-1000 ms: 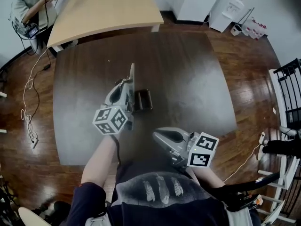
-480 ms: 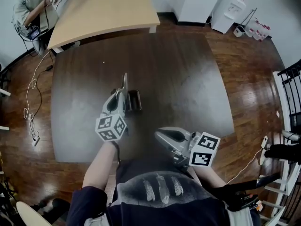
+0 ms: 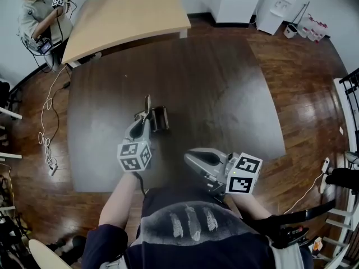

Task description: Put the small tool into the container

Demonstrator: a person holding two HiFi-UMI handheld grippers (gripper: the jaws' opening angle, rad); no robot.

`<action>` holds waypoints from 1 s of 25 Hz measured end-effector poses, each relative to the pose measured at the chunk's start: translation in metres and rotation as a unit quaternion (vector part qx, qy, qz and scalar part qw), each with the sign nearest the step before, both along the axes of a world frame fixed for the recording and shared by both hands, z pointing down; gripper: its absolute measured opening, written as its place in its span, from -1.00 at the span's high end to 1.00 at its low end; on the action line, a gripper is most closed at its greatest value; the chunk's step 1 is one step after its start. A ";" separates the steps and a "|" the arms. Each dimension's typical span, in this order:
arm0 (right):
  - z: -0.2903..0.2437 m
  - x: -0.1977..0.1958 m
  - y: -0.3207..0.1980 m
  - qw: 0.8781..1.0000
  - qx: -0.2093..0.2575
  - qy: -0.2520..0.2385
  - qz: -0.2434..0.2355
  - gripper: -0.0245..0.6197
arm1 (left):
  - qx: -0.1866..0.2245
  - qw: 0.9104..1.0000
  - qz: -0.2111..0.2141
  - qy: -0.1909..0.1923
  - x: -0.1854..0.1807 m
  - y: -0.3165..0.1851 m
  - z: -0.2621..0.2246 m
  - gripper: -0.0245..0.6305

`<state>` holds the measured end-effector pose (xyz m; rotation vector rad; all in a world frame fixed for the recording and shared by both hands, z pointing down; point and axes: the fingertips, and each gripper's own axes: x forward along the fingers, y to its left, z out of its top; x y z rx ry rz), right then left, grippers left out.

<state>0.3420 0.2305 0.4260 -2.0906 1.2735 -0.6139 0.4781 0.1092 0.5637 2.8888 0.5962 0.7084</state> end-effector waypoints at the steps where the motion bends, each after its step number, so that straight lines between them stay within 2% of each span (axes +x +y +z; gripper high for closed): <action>1: 0.000 0.000 -0.001 1.000 0.004 0.000 0.000 0.92 | 0.008 1.000 0.003 -0.005 -0.001 -0.001 0.002 0.81; 8: 0.003 -0.006 0.000 1.000 0.027 -0.009 -0.002 0.92 | 0.062 0.997 0.026 -0.046 -0.011 0.000 0.019 0.81; 15: 0.013 -0.013 -0.008 0.999 0.041 -0.025 -0.013 0.92 | 0.082 0.993 0.051 -0.068 -0.012 0.001 0.021 0.81; 21: 0.011 -0.012 -0.015 0.999 0.032 -0.022 -0.008 0.92 | 0.081 0.994 0.068 -0.038 -0.009 0.004 0.004 0.74; 25: 0.023 -0.005 -0.022 1.000 0.008 -0.026 0.014 0.92 | 0.067 0.994 0.085 -0.023 -0.008 0.001 -0.001 0.74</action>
